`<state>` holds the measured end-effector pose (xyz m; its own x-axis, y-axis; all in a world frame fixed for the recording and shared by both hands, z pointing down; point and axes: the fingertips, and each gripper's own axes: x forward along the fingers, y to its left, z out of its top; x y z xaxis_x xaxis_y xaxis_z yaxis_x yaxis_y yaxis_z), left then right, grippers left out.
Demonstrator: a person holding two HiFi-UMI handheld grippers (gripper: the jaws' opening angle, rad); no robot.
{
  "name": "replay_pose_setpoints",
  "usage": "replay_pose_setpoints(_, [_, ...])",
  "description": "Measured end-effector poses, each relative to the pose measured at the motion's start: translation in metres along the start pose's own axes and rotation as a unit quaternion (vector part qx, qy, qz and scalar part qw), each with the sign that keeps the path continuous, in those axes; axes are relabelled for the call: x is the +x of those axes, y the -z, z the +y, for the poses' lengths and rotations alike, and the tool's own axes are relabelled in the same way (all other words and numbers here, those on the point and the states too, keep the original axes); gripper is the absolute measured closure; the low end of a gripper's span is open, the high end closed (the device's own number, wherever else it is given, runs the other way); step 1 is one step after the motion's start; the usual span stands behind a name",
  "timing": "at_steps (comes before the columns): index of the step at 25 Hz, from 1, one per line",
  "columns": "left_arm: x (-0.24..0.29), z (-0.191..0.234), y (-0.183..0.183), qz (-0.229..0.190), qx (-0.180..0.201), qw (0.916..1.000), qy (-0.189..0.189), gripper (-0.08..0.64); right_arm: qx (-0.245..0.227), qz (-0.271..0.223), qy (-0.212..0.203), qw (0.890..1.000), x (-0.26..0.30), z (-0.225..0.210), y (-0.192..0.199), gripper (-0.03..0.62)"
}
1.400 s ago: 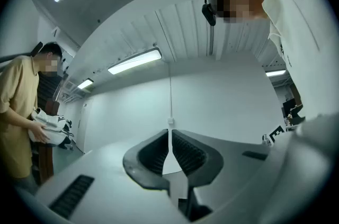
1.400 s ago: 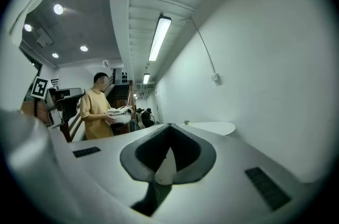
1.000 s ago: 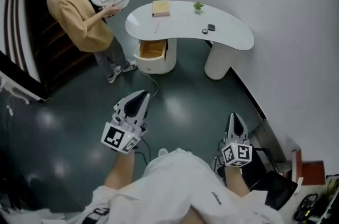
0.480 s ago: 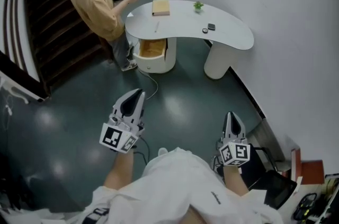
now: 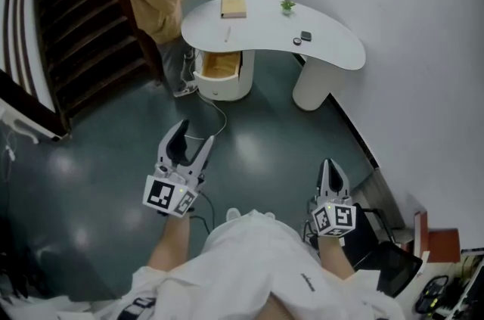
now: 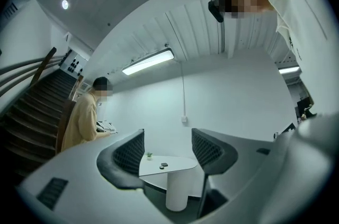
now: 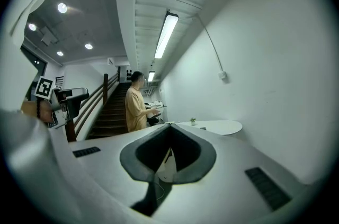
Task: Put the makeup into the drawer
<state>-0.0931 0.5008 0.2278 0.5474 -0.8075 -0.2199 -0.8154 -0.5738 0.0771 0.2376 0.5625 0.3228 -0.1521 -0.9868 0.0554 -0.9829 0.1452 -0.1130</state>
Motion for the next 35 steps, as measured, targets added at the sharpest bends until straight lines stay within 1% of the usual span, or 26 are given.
replay_pose_setpoints(4, [-0.007, 0.017, 0.006, 0.009, -0.008, 0.9999, -0.008, 0.249, -0.002, 0.004, 0.002, 1.0, 0.004, 0.014, 0.003, 0.575])
replay_pose_setpoints(7, [-0.009, 0.028, 0.011, 0.016, -0.011, 0.9998, -0.008, 0.244, -0.004, 0.007, 0.003, 1.0, 0.008, 0.024, 0.004, 0.575])
replay_pose_setpoints(12, [-0.018, 0.044, 0.019, 0.025, -0.005, 0.9997, -0.002, 0.238, -0.01, 0.01, 0.007, 1.0, 0.013, 0.043, 0.012, 0.575])
replay_pose_setpoints(17, [-0.024, 0.06, 0.028, 0.04, -0.014, 0.9991, -0.005, 0.233, -0.01, 0.014, 0.007, 1.0, 0.019, 0.056, 0.016, 0.575])
replay_pose_setpoints(20, [-0.024, 0.064, 0.031, 0.042, -0.014, 0.999, -0.006, 0.232, -0.01, 0.017, 0.003, 1.0, 0.021, 0.059, 0.018, 0.575])
replay_pose_setpoints(28, [-0.01, 0.07, 0.041, 0.05, -0.013, 0.9987, -0.004, 0.228, -0.007, 0.014, -0.011, 1.0, 0.044, 0.061, 0.024, 0.575])
replay_pose_setpoints(35, [0.035, 0.08, 0.05, 0.056, -0.007, 0.9984, -0.004, 0.228, 0.0, 0.012, -0.022, 1.0, 0.09, 0.046, 0.02, 0.575])
